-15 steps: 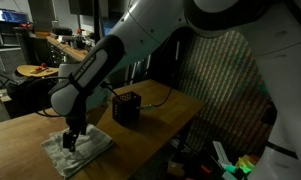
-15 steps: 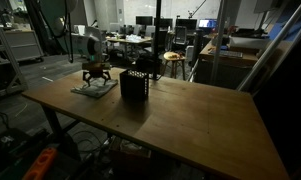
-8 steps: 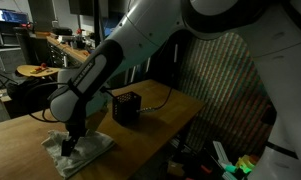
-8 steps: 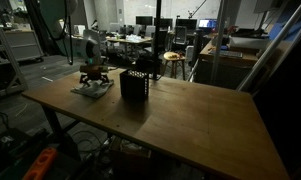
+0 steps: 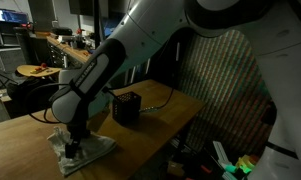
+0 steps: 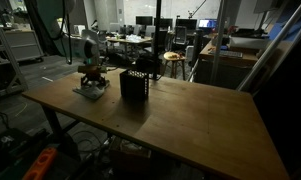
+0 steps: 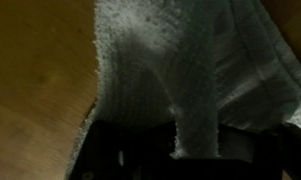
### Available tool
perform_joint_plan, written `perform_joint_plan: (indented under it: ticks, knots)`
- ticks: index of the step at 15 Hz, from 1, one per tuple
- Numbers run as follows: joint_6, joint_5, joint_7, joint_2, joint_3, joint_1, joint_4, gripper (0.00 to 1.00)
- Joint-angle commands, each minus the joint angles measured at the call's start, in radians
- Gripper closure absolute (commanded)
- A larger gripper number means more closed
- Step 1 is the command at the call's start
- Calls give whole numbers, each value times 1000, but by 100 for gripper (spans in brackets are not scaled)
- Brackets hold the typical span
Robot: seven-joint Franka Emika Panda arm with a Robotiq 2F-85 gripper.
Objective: Pick up the cloth on the counter and put it in the box
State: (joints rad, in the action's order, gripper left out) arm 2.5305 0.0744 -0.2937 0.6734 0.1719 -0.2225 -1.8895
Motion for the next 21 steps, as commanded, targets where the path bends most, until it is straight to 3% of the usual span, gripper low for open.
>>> perform_joint_plan:
  ticks: [1, 11, 21]
  knots:
    - [34, 18, 22, -49, 12, 16, -94, 100]
    - [54, -6, 5, -273, 17, 87, -286, 98]
    - [30, -87, -21, -502, -5, 187, -366, 98]
